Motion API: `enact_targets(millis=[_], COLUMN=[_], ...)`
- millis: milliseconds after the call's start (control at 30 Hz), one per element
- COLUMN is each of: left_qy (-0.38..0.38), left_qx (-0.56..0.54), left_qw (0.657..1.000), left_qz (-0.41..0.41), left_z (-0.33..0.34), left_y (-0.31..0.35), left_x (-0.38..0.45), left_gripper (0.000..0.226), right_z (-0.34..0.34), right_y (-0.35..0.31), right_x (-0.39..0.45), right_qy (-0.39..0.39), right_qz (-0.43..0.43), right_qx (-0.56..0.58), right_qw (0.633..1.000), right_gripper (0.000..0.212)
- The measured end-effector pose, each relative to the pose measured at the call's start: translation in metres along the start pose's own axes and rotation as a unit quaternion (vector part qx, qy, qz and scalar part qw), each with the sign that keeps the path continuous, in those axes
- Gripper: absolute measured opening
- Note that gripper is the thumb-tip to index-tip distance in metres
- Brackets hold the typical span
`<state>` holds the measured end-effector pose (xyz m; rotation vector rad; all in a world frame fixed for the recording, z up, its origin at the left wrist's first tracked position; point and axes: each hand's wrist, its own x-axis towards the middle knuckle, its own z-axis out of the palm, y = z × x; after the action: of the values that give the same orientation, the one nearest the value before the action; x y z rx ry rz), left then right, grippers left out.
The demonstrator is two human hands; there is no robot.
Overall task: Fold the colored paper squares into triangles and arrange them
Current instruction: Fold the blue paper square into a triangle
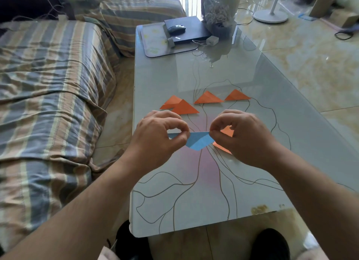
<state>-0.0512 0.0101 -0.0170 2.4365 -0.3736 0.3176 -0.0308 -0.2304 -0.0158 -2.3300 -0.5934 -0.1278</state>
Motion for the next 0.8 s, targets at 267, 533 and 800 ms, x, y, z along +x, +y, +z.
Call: enact_targets(millis=[267, 533, 800], left_qy=[-0.030, -0.030, -0.005], left_qx=[0.003, -0.016, -0.004], left_qw=[0.999, 0.999, 1.000], left_qz=[-0.022, -0.011, 0.003], left_z=[0.005, 0.011, 0.009], left_y=[0.000, 0.007, 0.006], left_x=[-0.002, -0.003, -0.001], left_gripper=[0.008, 0.005, 0.004], right_z=[0.007, 0.018, 0.014], right_y=[-0.003, -0.010, -0.012], right_x=[-0.003, -0.004, -0.001], right_qy=[0.007, 0.016, 0.006], right_qz=[0.018, -0.013, 0.008], right_qx=[0.018, -0.006, -0.008], right_qw=[1.000, 1.000, 1.000], right_gripper=[0.018, 0.009, 0.019])
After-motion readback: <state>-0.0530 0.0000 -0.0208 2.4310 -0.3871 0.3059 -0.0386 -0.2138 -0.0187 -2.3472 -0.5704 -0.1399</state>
